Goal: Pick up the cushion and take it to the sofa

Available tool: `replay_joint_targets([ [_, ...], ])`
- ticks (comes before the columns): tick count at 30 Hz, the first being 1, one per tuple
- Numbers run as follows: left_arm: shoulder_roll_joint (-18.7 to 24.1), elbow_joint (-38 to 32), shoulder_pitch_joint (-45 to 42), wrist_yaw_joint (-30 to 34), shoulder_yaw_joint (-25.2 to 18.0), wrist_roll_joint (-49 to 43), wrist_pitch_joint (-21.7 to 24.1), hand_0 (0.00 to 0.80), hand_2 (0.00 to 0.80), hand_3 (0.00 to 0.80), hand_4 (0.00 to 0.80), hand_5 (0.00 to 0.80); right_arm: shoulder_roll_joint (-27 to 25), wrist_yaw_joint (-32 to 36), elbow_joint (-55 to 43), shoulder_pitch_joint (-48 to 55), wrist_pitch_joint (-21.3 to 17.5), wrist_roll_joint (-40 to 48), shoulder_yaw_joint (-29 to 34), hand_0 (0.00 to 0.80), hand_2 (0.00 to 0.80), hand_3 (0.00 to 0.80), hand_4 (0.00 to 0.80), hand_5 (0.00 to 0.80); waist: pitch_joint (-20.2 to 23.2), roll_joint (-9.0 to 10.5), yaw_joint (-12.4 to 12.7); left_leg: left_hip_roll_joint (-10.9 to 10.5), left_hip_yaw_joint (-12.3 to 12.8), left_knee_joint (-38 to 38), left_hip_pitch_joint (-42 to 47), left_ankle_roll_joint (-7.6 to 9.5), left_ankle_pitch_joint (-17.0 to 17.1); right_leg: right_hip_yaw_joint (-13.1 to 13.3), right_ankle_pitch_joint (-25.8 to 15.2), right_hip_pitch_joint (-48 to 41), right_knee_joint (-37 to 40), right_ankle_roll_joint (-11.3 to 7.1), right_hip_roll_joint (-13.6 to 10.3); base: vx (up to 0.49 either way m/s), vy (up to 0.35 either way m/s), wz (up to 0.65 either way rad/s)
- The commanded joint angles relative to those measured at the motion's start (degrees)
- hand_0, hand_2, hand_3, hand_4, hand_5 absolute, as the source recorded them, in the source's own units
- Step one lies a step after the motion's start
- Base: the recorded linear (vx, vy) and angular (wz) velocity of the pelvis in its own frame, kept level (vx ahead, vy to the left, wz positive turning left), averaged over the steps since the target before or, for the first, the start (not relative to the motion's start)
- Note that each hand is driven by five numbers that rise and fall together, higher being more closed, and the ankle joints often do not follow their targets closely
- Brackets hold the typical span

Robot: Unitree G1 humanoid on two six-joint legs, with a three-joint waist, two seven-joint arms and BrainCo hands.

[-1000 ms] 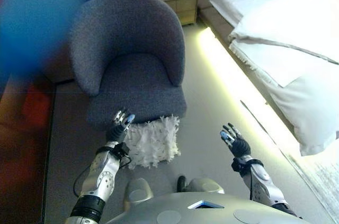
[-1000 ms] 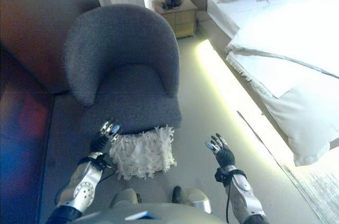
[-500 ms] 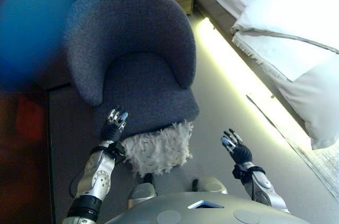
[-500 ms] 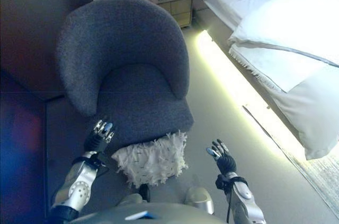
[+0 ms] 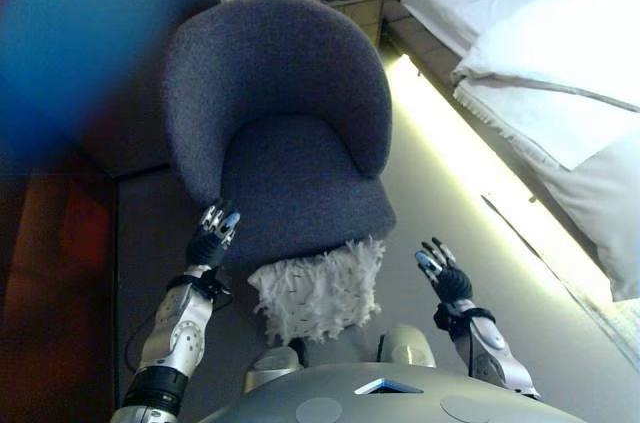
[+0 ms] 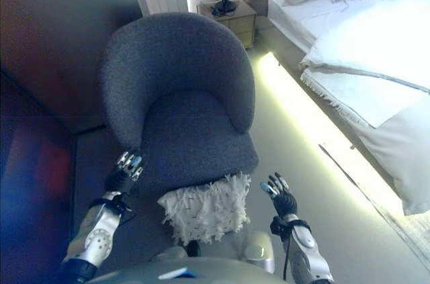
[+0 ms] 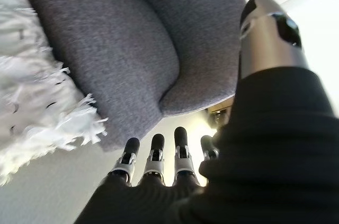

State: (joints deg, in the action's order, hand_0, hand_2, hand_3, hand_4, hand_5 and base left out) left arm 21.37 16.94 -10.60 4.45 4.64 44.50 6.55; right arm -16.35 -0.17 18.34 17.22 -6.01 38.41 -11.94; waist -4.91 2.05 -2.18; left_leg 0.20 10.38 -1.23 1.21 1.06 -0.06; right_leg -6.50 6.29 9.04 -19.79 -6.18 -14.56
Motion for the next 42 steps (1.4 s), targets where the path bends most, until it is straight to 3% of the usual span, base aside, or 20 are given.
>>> replay_joint_targets([
  [1, 1.84, -4.38, 1.14, 1.31, -0.19, -0.52, 1.4, 0.0, 0.0, 0.0, 0.0, 0.0, 1.31, 0.55, -1.56, -2.03, -3.49, 1.43, -0.02, 0.0, 0.0, 0.0, 0.0, 0.0, -0.53, 2.33, -1.28, -1.98, -0.57, -3.57, 1.74, 1.27, -8.13, 2.23, -16.85, -0.55, 12.77, -4.45, -0.75, 0.229, -0.116, -0.02],
  [5, 1.54, -4.85, 0.05, 1.47, 0.46, -0.47, 1.55, 0.0, 0.0, 0.0, 0.0, 0.0, 1.1, 0.35, -1.23, -1.65, -2.22, 2.76, 0.17, 0.0, 0.0, 0.0, 0.0, 0.0, -0.8, 3.62, -2.25, -2.83, -1.48, -5.01, 3.21, 1.94, -11.36, 3.68, -19.74, 2.02, 20.41, -5.78, 0.66, 0.315, -0.08, 0.17],
  [10, 0.82, -4.8, -1.61, 2.04, 0.48, -1.27, 1.43, 0.0, 0.0, 0.0, 0.0, 0.0, 1.0, 1.81, 0.66, -1.23, -1.91, 2.96, 0.93, 0.0, 0.0, 0.0, 0.0, 0.0, -0.78, 4.54, -2.42, -3.32, -2.98, -7.94, 5.7, 2.33, -14.98, 2.91, -20.3, 3.39, 20.12, -5.67, 0.86, 0.376, -0.102, 0.07],
  [14, 0.0, -4.3, -2.24, 1.54, -0.5, -0.93, 2.0, 0.0, 0.0, 0.0, 0.0, 0.0, 0.77, 2.56, 1.68, -1.86, -0.84, 2.22, 1.11, 0.0, 0.0, 0.0, 0.0, 0.0, -0.44, 4.31, -2.4, -2.31, -1.96, -10.75, 7.3, 2.15, -17.15, 1.41, -17.57, 3.06, 17.14, -5.12, 1.25, 0.404, -0.173, 0.08],
  [15, -0.15, -4.27, -2.69, 1.21, -0.8, -0.51, 1.85, 0.0, 0.0, 0.0, 0.0, 0.0, 0.32, 1.78, 1.61, -2.14, -0.66, 0.89, 0.69, 0.0, 0.0, 0.0, 0.0, 0.0, -0.49, 3.88, -2.66, -1.15, -1.24, -12.36, 7.72, 1.69, -16.73, 1.63, -16.16, 3.39, 14.49, -4.54, 1.91, 0.395, -0.171, 0.05],
  [17, -0.53, -3.49, -2.96, 0.8, -1.2, -1.26, 1.99, 0.0, 0.0, 0.0, 0.0, 0.0, -0.6, 1.51, 0.94, -2.75, 0.39, 0.26, -0.09, 0.0, 0.0, 0.0, 0.0, 0.0, -0.32, 2.87, -3.23, 1.33, -0.68, -15.43, 8.57, -0.29, -12.59, 2.38, -14.2, 3.57, 12.03, -3.12, 3.4, 0.338, -0.173, -0.05],
  [19, -0.45, -3.04, -2.64, -0.98, -0.99, -4.88, 2.71, 0.0, 0.0, 0.0, 0.0, 0.0, -1.69, 2.98, 1.27, -3.66, 1.5, -0.12, -0.93, 0.0, 0.0, 0.0, 0.0, 0.0, 0.05, 2.14, -3.47, 4.36, 0.04, -22.88, 6.99, -3.1, -4.83, 2.13, -11.4, 1.98, 11.59, -1.0, 5.67, 0.324, -0.229, -0.02],
  [21, -0.59, -1.5, -1.86, -2.51, -0.55, -6.1, 2.25, 0.0, 0.0, 0.0, 0.0, 0.0, -2.89, 4.2, 3.45, -4.73, 1.92, -3.74, -0.95, 0.0, 0.0, 0.0, 0.0, 0.0, -0.09, 1.9, -3.09, 5.89, 0.46, -32.01, 2.81, -4.67, -0.64, 1.02, -9.38, -0.62, 11.84, 1.15, 6.25, 0.34, -0.213, 0.09],
  [23, -0.92, 0.85, -0.79, -3.95, -0.09, -9.32, 1.79, 0.0, 0.0, 0.0, 0.0, 0.0, -4.32, 4.78, 5.31, -5.82, 2.03, -7.79, -1.03, 0.0, 0.0, 0.0, 0.0, 0.0, -0.81, 1.61, -2.75, 8.97, 1.56, -37.0, -2.03, -5.78, 0.99, -0.53, -7.64, -3.22, 11.93, 2.65, 6.15, 0.247, -0.097, 0.24],
  [24, -0.71, 3.41, 0.03, -4.22, 0.73, -12.37, 2.62, 0.0, 0.0, 0.0, 0.0, 0.0, -4.85, 4.52, 7.03, -6.83, 1.28, -9.81, -1.33, 0.0, 0.0, 0.0, 0.0, 0.0, -1.5, 1.67, -2.15, 9.63, 1.17, -37.35, -4.73, -5.53, 0.65, -1.52, -7.05, -4.79, 12.11, 2.95, 5.34, 0.217, 0.014, 0.23],
  [26, -0.63, 7.17, 0.81, -4.96, 1.69, -16.16, 3.19, 0.0, 0.0, 0.0, 0.0, 0.0, -5.3, 4.66, 9.73, -9.03, 1.04, -13.39, -2.4, 0.0, 0.0, 0.0, 0.0, 0.0, -2.43, 1.24, -1.0, 8.88, 0.83, -32.21, -5.27, -5.2, 0.65, -2.13, -6.07, -6.56, 12.17, 2.55, 4.67, 0.242, 0.098, 0.16],
  [28, -0.85, 10.16, 1.23, -5.87, 1.9, -18.12, 3.9, 0.0, 0.0, 0.0, 0.0, 0.0, -5.33, 4.53, 11.39, -11.35, 1.9, -15.0, -3.62, 0.0, 0.0, 0.0, 0.0, 0.0, -2.98, 0.49, 0.11, 8.02, 0.29, -22.39, -4.53, -4.72, 1.09, -2.18, -5.46, -7.09, 12.12, 1.72, 4.46, 0.216, 0.173, 0.05],
  [30, -1.01, 13.82, 2.36, -7.02, 1.72, -18.81, 5.13, 0.0, 0.0, 0.0, 0.0, 0.0, -5.54, 4.37, 12.85, -12.92, 2.31, -14.78, -4.48, 0.0, 0.0, 0.0, 0.0, 0.0, -3.07, -0.88, 1.12, 8.17, -0.73, -11.46, -4.63, -5.37, 2.73, -2.83, -4.6, -6.72, 11.65, 0.89, 4.42, 0.157, 0.217, 0.06],
  [31, -1.2, 15.81, 3.26, -6.9, 1.6, -19.41, 5.96, 0.0, 0.0, 0.0, 0.0, 0.0, -5.41, 4.11, 13.84, -13.24, 2.09, -14.95, -4.51, 0.0, 0.0, 0.0, 0.0, 0.0, -3.42, -1.44, 1.25, 8.75, -0.14, -10.08, -5.13, -6.07, 3.64, -3.64, -3.93, -6.76, 11.0, 0.85, 4.1, 0.122, 0.205, 0.04],
  [32, -1.44, 17.17, 4.22, -7.15, 1.57, -19.76, 6.13, 0.0, 0.0, 0.0, 0.0, 0.0, -5.31, 4.0, 14.75, -13.61, 2.14, -15.38, -4.39, 0.0, 0.0, 0.0, 0.0, 0.0, -3.76, -1.58, 1.15, 9.2, 0.66, -11.3, -5.79, -6.42, 3.45, -4.26, -3.5, -6.84, 10.54, 0.9, 3.44, 0.1, 0.189, 0.12],
  [35, -2.41, 20.55, 6.64, -7.43, 1.69, -21.39, 7.41, 0.0, 0.0, 0.0, 0.0, 0.0, -4.27, 3.01, 17.02, -14.86, 2.32, -15.96, -4.5, 0.0, 0.0, 0.0, 0.0, 0.0, -4.93, -1.76, 1.16, 8.26, 1.85, -12.92, -7.28, -5.19, -2.55, -4.64, -2.58, -4.17, 6.82, -0.39, 0.09, 0.042, 0.165, 0.28],
  [39, -1.07, 24.38, 15.84, -11.82, 5.48, -18.17, 10.48, 0.0, 0.0, 0.0, 0.0, 0.0, -5.61, -1.35, 19.68, -22.95, -1.09, -14.64, -7.68, 0.0, 0.0, 0.0, 0.0, 0.0, -11.53, -2.67, 1.55, 8.81, -0.1, -21.61, -19.71, -5.6, -6.01, -2.61, -1.34, 7.84, -1.12, -1.46, -2.61, -0.341, 0.1, 0.23],
  [42, -1.03, 26.91, 23.15, -15.43, 8.48, -17.04, 10.96, 0.0, 0.0, 0.0, 0.0, 0.0, -5.19, -4.71, 22.36, -32.17, -0.76, -12.91, -10.52, 0.0, 0.0, 0.0, 0.0, 0.0, -15.8, -2.65, 2.01, 9.22, -0.71, -27.7, -28.33, -5.39, -7.75, -1.04, -0.68, 16.39, -7.13, -1.11, -3.06, -0.307, 0.043, 0.06],
])
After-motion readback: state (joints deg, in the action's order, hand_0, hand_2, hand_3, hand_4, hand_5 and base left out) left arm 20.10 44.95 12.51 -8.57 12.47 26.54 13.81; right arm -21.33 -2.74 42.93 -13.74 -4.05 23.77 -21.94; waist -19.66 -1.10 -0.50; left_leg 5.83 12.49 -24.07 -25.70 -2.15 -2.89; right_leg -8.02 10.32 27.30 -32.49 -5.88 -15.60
